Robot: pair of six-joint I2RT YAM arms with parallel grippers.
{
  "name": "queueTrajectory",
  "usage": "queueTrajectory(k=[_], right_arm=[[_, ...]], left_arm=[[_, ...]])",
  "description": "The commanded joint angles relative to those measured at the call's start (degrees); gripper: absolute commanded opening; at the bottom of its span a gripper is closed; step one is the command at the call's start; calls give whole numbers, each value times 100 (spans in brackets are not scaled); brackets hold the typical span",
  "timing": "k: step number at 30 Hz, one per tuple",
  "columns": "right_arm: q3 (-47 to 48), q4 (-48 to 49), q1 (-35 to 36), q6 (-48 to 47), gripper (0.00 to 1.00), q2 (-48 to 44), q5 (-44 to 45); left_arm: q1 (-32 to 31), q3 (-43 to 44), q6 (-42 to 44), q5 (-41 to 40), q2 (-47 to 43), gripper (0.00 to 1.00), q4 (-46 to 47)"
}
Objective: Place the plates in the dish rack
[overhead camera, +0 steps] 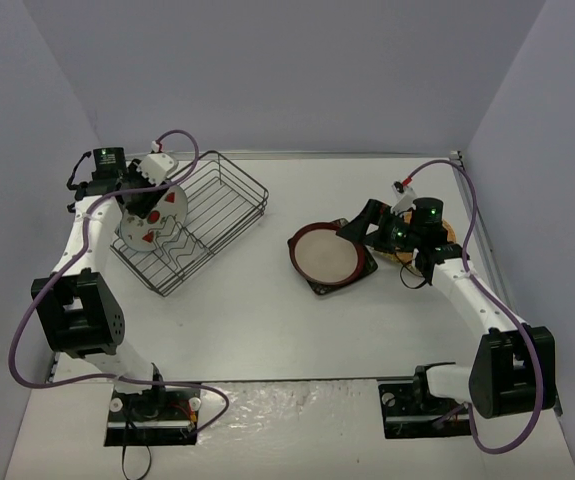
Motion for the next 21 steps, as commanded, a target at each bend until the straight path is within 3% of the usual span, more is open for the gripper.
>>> queueTrajectory(k=[1,10,18,21], right_arm=[[184,14,-4,-39,100,-137,280],[68,-499,-4,173,98,-162,1264],[-48,-684,5,365,94,36,1831],[-29,-699,56,436,91,174,2032]], left_arm=[[20,207,-241,50,-54,51,524],[20,39,-888,-271,-341,72,1039],[20,-23,-1707,-646,-809,83,1211],[7,38,-2209,-800,-1068,95,1166]])
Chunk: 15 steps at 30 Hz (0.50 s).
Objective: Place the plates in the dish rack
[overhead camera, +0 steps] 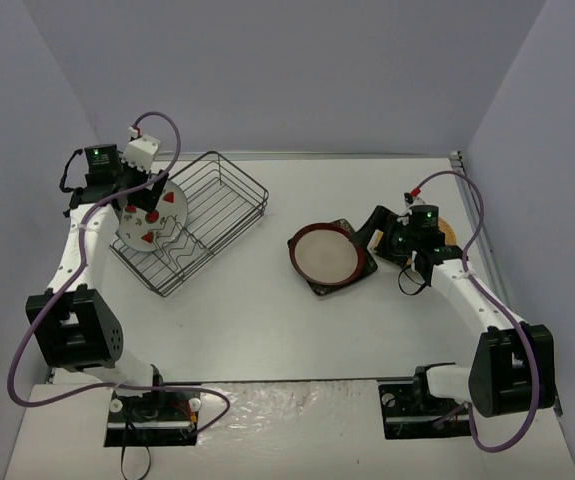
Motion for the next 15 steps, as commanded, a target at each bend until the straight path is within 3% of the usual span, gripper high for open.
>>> queueTrajectory(k=[1,8,15], right_arm=[[54,79,84,162,90,222,533],[177,37,299,149,81,795,782],[394,56,497,-29,69,1387,1046]], left_arm=[[-2,277,-1036,-278,-769,97,401],[-113,299,-2900,-648,-1424,97,111],[-447,125,-4084,-199,-2011,97,-422]])
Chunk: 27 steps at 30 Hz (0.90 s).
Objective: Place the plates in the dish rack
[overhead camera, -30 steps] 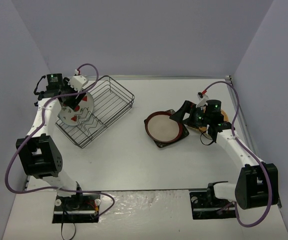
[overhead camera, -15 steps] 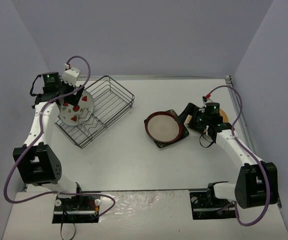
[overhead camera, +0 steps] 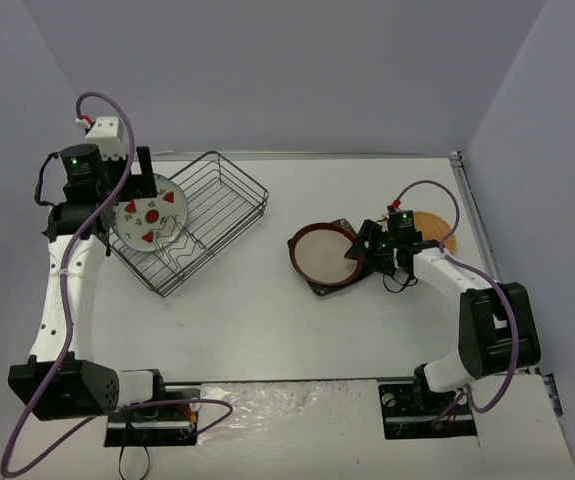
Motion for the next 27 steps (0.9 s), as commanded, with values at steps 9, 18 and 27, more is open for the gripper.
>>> queueTrajectory(k=[9,18,27], right_arm=[[192,341,132,13,49,518,347],[0,608,123,144,26,836,383],[-178,749,20,311,0,588,48]], left_arm=[[-907,-459,-1749,704,-928,97,-149],[-1333,-879,-2695,1189,-1096,97,130],[-2087,-1536,-3765,1345,-1108,97,881]])
